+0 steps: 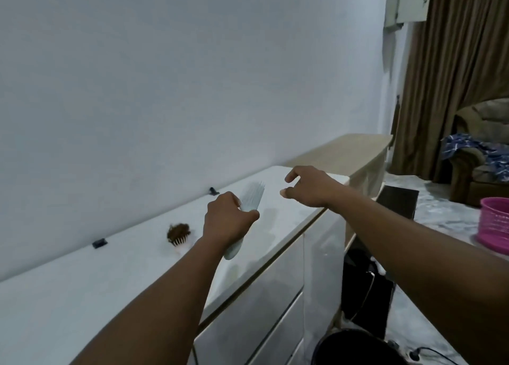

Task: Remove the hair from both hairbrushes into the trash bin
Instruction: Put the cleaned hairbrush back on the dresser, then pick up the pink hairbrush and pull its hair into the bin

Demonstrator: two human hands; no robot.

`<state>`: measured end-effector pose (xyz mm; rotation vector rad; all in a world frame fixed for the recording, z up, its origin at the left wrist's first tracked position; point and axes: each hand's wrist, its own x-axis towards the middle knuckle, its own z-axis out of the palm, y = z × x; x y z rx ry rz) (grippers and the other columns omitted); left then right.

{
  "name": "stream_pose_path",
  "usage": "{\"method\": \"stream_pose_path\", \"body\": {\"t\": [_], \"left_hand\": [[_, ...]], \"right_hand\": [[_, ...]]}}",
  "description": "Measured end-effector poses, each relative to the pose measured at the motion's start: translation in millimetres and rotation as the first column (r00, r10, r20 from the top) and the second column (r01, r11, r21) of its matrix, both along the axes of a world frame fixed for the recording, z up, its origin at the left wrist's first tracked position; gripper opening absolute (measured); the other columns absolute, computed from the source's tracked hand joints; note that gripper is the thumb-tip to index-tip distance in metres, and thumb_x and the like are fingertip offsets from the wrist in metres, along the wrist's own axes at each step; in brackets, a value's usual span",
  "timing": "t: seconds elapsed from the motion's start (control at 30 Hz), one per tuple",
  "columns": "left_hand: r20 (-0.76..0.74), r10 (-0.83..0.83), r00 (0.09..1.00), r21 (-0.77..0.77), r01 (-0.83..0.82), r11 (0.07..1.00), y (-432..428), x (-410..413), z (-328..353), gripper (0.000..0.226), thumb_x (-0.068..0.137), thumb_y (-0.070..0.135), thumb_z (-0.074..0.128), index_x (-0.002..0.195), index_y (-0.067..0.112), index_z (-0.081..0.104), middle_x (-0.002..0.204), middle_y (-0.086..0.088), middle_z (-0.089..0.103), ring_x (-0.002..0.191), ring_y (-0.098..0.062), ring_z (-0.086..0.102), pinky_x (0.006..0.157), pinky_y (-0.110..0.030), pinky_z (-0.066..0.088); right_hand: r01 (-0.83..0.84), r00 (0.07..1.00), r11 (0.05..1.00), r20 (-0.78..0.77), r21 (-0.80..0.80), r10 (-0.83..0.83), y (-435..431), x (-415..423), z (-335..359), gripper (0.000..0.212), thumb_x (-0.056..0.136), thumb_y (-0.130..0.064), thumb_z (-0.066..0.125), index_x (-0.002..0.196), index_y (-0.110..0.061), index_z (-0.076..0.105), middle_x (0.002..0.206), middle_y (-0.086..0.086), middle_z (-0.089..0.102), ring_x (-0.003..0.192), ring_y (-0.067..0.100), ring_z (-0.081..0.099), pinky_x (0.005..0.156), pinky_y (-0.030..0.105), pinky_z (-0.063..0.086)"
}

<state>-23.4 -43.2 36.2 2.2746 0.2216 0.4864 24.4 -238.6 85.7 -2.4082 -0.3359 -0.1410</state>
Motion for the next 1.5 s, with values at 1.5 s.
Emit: {"method": "stream_pose_path", "body": {"t": [1.5], "left_hand": [[-0.298,0.418,0.858,0.314,-0.325,0.892,109.5,-16.0,-59.1,0.055,0.08,0.054,0.065,0.119,0.016,0.061,0.118,-0.005,0.067,0.11,-0.028,0.065,0.077,-0.031,0.043]], "right_hand": [[-0.246,0.967,0.96,-0.099,-0.137,0.234,148.1,28.4,-52.5,0.037,0.087,-0.035,0.069,0.118,-0.017,0.061,0.111,0.004,0.059,0.098,0.02,0.055,0.08,0.028,0.043]]}}
